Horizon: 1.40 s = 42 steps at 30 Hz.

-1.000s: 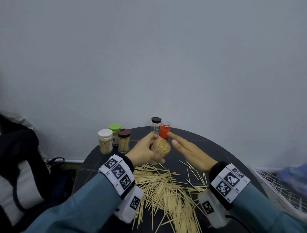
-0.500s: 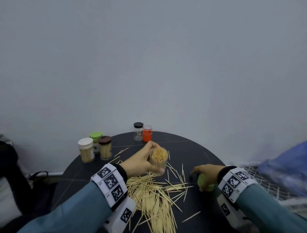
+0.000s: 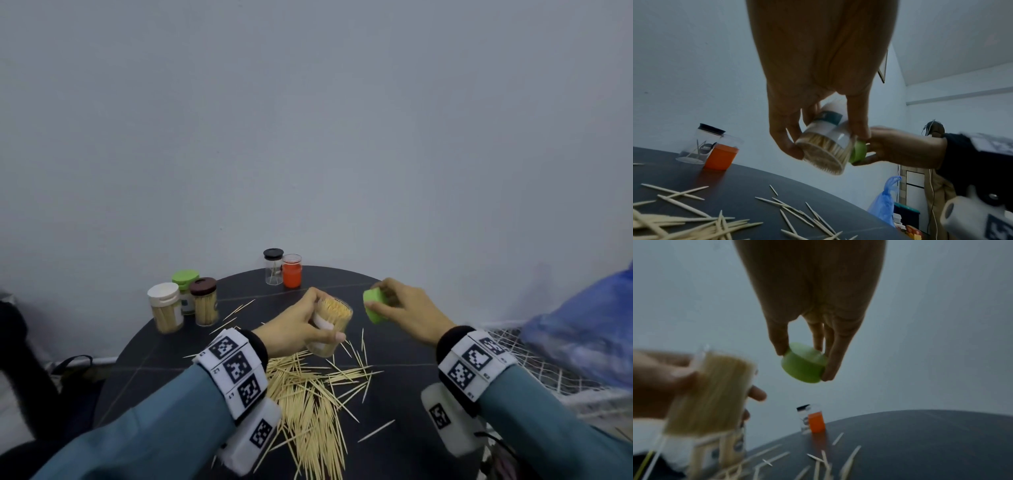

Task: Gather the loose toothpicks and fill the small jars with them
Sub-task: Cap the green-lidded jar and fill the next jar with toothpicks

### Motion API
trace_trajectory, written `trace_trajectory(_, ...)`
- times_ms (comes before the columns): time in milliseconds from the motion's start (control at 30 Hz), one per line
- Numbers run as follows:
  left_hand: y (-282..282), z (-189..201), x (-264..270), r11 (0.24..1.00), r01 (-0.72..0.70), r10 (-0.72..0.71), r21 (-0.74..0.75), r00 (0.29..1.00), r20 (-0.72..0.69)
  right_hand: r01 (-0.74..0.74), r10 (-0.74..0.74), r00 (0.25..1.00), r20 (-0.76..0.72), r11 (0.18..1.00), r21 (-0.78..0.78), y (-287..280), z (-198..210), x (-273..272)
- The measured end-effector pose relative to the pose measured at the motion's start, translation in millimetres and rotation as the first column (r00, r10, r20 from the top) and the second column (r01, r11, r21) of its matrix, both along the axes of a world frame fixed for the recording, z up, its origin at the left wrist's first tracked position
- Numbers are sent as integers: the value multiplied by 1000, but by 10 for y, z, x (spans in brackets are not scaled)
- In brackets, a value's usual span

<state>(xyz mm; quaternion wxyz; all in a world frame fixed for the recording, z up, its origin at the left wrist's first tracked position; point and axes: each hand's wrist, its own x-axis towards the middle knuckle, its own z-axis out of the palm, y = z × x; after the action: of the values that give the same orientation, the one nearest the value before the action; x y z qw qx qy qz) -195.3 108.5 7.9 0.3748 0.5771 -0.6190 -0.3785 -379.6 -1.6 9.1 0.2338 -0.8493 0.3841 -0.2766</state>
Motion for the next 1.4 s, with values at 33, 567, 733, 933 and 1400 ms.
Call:
trace_trajectory(33,3,0,0,1000,-7,7,-12,1000,-9,-39,34,995,89,997,62,46,41,30)
trace_trajectory(567,106,-85,202,993,-76,82,-92,995,63,-291,286,957,59,949,119,427,152,508)
trace_trajectory(733,131,-111,270,991,-92,105,-101,986,131,-304,311,950,-23,940,155,453,148,593)
trace_trajectory(933,158,-121,301,983,-140,162,-116,965,208,-290,313,945,-93,935,203,456,142,699)
trace_trajectory(1400,142,-152,342,955,-266,291,-129,925,245,-282,298,953,-62,941,188,448,96,772)
